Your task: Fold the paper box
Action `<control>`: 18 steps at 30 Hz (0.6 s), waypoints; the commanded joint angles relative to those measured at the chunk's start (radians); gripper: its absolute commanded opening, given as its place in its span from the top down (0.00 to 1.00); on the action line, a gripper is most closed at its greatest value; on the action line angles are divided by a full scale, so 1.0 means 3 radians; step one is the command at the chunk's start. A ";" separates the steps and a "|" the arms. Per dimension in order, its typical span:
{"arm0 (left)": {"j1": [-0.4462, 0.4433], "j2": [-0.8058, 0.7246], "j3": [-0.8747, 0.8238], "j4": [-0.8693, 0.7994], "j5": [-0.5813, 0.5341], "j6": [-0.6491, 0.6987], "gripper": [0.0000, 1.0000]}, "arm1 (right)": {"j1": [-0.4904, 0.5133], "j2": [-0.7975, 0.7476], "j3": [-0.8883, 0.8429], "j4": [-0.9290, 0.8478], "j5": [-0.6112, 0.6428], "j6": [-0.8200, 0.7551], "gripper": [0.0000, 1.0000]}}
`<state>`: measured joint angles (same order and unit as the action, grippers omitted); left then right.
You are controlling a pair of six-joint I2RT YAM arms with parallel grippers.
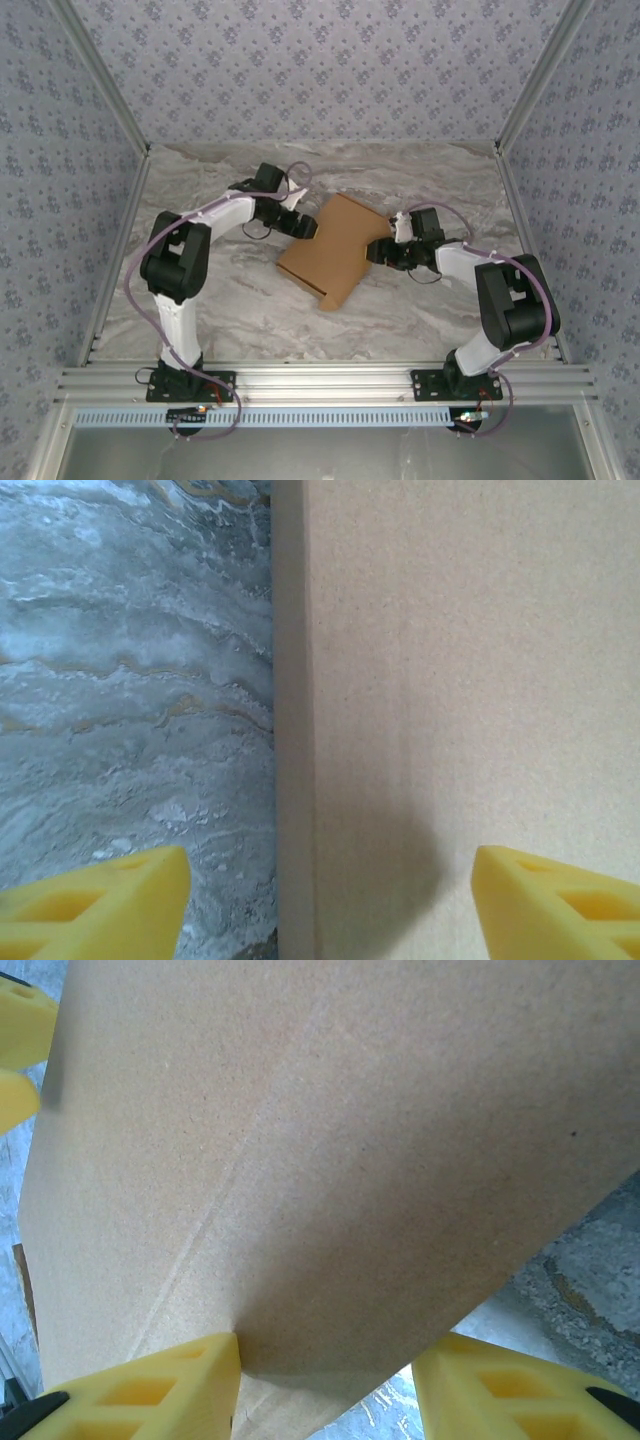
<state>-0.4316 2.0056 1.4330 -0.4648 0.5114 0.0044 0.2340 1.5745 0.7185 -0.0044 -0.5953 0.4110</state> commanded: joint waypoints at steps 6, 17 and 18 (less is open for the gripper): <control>0.0087 0.0087 -0.0071 -0.0035 0.0435 -0.0206 0.41 | -0.0040 0.0076 -0.0007 0.0253 -0.0140 0.0153 0.46; 0.0159 -0.0038 -0.0643 0.0440 0.0554 -0.0612 0.54 | -0.0034 0.0266 -0.0038 0.0864 -0.0446 0.0529 0.59; 0.0166 -0.0035 -0.0670 0.0468 0.0565 -0.0634 0.55 | -0.0029 0.0247 -0.0041 0.0899 -0.0457 0.0554 0.64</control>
<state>-0.3786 1.9854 1.2797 -0.3000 0.6956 -0.1577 0.2226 1.6436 0.7151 0.1867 -0.6888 0.5365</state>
